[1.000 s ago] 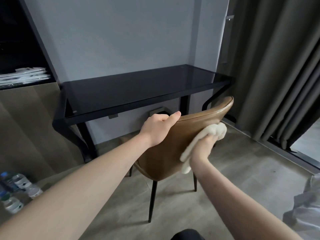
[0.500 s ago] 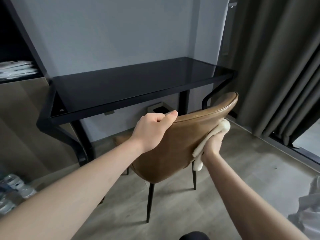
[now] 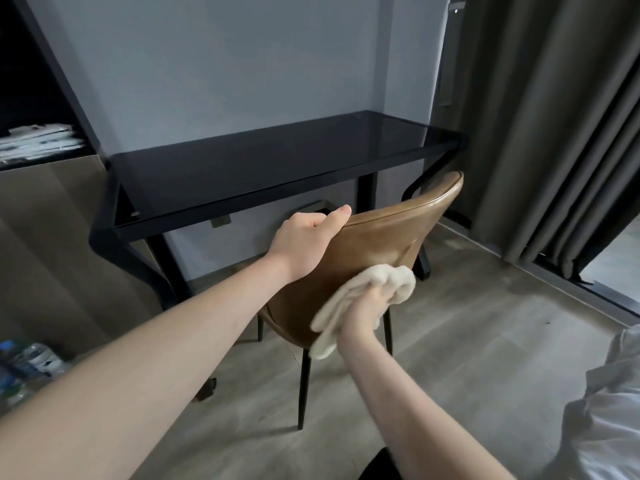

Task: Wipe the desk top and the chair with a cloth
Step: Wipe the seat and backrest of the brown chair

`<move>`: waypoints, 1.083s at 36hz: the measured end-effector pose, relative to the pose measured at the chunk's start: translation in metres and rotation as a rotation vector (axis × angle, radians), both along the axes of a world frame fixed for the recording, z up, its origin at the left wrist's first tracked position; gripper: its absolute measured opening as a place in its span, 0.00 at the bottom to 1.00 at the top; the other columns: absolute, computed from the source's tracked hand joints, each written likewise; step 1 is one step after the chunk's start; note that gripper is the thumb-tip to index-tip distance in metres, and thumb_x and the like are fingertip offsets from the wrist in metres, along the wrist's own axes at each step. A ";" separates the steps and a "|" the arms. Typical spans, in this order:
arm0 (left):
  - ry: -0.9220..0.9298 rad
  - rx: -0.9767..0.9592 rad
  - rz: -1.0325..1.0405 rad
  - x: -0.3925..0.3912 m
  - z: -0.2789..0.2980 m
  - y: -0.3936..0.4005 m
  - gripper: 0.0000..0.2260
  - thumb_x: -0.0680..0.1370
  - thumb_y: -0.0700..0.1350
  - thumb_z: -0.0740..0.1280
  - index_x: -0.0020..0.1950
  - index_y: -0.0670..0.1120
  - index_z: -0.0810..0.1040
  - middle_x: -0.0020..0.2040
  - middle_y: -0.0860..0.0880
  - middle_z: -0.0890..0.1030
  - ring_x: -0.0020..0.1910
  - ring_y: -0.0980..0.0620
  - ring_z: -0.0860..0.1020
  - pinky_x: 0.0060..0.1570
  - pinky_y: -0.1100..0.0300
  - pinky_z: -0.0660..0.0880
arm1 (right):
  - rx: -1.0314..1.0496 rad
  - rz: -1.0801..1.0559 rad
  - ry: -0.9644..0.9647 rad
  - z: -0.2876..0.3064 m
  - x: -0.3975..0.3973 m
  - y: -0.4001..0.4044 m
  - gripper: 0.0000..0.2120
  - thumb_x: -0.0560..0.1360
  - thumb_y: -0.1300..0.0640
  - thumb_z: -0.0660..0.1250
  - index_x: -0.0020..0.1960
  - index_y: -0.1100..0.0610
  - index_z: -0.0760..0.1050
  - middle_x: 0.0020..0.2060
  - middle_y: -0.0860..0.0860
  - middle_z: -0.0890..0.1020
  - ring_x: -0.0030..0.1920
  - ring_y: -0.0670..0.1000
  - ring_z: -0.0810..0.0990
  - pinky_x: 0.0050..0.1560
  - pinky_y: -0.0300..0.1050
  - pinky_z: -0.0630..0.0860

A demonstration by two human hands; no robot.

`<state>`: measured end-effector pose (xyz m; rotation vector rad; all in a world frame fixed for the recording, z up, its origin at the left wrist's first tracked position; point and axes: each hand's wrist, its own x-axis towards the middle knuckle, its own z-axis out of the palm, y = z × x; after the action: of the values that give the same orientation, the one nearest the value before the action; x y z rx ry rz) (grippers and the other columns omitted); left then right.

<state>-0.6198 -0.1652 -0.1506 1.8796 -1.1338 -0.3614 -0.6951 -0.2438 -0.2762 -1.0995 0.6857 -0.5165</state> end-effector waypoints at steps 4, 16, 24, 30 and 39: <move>-0.021 -0.024 -0.034 0.003 -0.005 -0.006 0.28 0.81 0.64 0.59 0.29 0.50 0.54 0.25 0.55 0.59 0.25 0.55 0.61 0.36 0.57 0.60 | 0.261 -0.655 0.114 -0.011 -0.025 -0.045 0.36 0.66 0.20 0.49 0.62 0.39 0.73 0.63 0.51 0.79 0.58 0.58 0.79 0.59 0.55 0.76; -0.095 -0.116 -0.047 0.012 -0.016 -0.011 0.28 0.83 0.61 0.59 0.29 0.49 0.56 0.25 0.55 0.60 0.26 0.55 0.63 0.33 0.64 0.61 | 0.233 -0.613 0.134 -0.012 -0.034 -0.118 0.31 0.70 0.28 0.55 0.54 0.48 0.83 0.52 0.51 0.86 0.53 0.55 0.80 0.62 0.55 0.70; -0.085 -0.106 -0.046 0.004 -0.009 -0.003 0.28 0.83 0.61 0.59 0.30 0.47 0.55 0.26 0.54 0.58 0.27 0.55 0.61 0.34 0.57 0.59 | 0.317 -0.647 0.130 -0.037 -0.024 -0.069 0.39 0.76 0.25 0.45 0.68 0.52 0.73 0.57 0.56 0.81 0.65 0.56 0.73 0.70 0.60 0.63; -0.064 -0.072 -0.023 -0.003 -0.004 0.002 0.28 0.82 0.63 0.59 0.31 0.49 0.53 0.27 0.55 0.57 0.26 0.54 0.58 0.34 0.55 0.57 | 0.330 -0.713 0.192 -0.036 0.006 0.014 0.71 0.49 0.08 0.36 0.83 0.46 0.55 0.81 0.54 0.62 0.80 0.59 0.60 0.77 0.69 0.55; -0.028 -0.045 -0.002 -0.002 -0.002 0.002 0.28 0.81 0.64 0.60 0.33 0.48 0.53 0.28 0.53 0.56 0.28 0.54 0.57 0.34 0.55 0.57 | 0.293 -0.596 0.235 -0.063 0.042 0.062 0.34 0.82 0.33 0.49 0.84 0.42 0.45 0.83 0.46 0.52 0.82 0.54 0.52 0.80 0.62 0.53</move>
<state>-0.6221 -0.1632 -0.1531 1.8492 -1.1527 -0.3090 -0.6531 -0.1816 -0.3391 -0.6723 1.2691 -0.7688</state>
